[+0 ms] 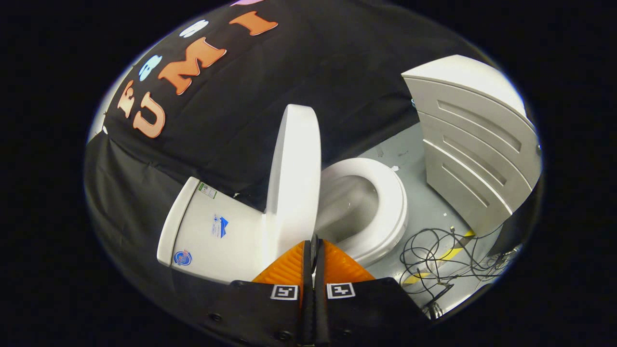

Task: Open the toilet lid.

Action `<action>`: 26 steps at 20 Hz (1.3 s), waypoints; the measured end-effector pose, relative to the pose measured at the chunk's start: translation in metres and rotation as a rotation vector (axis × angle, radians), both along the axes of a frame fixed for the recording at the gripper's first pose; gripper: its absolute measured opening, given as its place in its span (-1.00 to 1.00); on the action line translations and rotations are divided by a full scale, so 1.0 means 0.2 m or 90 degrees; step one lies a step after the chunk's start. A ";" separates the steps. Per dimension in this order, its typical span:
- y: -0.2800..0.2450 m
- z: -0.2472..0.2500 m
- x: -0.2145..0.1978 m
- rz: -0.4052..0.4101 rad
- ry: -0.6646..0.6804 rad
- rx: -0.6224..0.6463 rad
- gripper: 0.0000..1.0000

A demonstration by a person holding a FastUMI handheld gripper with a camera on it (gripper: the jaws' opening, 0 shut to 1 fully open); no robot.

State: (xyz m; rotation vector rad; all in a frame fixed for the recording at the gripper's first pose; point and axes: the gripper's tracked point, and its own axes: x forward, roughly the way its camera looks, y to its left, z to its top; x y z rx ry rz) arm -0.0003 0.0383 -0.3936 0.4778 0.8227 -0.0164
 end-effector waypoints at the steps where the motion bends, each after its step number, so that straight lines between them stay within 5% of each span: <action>1: 0.03 0.02 0.01 0.002 -0.003 -0.006 -0.83; 26: 0.82 0.41 0.02 0.146 -0.102 -0.207 -0.84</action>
